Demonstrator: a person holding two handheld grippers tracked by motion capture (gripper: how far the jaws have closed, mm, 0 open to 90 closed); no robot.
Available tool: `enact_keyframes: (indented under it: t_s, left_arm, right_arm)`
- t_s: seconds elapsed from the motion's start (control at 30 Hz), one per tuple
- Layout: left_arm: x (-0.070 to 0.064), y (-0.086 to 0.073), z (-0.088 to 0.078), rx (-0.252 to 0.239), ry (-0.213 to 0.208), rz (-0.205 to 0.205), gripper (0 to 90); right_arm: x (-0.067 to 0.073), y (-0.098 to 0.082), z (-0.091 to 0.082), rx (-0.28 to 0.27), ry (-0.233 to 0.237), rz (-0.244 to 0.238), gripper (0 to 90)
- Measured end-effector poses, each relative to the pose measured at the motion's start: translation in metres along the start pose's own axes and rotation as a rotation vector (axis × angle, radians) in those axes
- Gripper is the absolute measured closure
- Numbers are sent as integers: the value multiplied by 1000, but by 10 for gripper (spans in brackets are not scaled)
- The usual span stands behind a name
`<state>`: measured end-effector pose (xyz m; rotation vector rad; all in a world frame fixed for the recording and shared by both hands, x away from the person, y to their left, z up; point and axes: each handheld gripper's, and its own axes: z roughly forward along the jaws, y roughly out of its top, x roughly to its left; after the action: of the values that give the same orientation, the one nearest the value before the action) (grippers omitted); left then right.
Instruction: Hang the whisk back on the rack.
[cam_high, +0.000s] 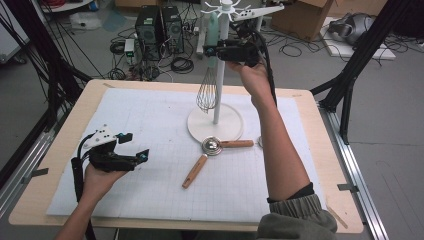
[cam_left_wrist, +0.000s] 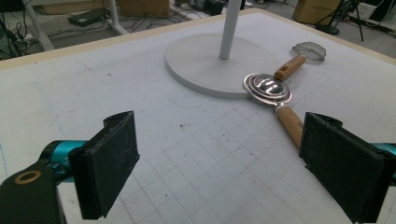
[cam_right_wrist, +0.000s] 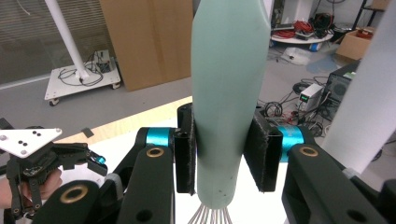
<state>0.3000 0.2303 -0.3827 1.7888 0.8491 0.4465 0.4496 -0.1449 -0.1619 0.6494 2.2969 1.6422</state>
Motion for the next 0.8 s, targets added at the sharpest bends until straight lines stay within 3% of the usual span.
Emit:
enact_keyframes:
  t_s: [0.43, 0.8]
  left_arm:
    - [9, -5, -4, 4, 19, -19, 120]
    - [10, -6, -8, 1, 26, -21, 120]
  right_arm:
    - [-5, -4, -2, -11, -4, 4, 638]
    - [-3, -7, -19, -28, -22, -10, 602]
